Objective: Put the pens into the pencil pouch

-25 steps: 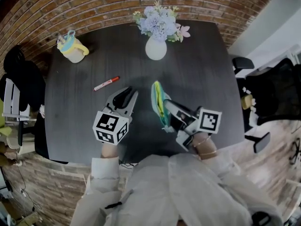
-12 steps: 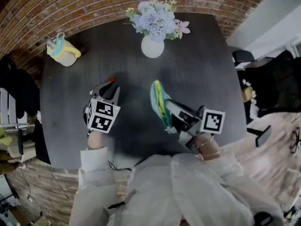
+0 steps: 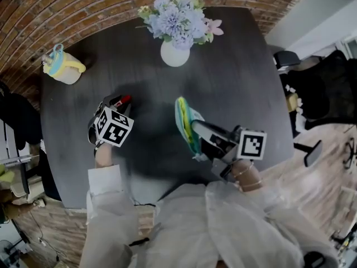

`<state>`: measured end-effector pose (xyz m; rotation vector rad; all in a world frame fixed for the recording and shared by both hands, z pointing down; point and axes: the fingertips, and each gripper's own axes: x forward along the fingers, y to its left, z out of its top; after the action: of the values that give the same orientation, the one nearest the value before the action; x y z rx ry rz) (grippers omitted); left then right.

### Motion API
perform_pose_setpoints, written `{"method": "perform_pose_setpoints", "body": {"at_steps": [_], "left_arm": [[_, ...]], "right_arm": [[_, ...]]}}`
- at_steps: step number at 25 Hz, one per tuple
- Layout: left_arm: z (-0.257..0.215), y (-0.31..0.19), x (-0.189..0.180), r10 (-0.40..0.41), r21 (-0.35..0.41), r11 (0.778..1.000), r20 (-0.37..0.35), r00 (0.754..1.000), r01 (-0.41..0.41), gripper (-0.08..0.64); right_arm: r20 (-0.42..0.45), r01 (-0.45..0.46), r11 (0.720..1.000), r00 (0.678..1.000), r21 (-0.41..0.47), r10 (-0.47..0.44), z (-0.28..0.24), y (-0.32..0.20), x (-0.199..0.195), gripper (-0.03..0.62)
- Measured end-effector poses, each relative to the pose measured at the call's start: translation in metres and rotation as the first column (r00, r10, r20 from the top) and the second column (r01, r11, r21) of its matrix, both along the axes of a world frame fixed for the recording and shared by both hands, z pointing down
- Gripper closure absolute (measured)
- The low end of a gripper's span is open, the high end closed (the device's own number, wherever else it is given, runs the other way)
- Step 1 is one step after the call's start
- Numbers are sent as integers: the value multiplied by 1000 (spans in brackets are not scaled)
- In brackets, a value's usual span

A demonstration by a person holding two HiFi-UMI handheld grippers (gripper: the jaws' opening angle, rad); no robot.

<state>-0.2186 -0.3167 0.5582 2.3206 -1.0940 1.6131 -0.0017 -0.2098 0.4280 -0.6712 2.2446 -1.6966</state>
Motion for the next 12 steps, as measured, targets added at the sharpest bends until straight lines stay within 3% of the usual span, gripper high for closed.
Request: {"method": "perform_pose_setpoints", "body": {"at_steps": [5, 12], "left_arm": [[19, -2, -5, 28, -84, 996, 26, 999, -25, 440], [25, -1, -4, -6, -177, 984, -42, 999, -1, 440]], "right_arm": [[-14, 0, 1000, 1000, -6, 0, 5, -3, -1, 571], [-5, -6, 1000, 1000, -10, 6, 6, -5, -3, 571]]}}
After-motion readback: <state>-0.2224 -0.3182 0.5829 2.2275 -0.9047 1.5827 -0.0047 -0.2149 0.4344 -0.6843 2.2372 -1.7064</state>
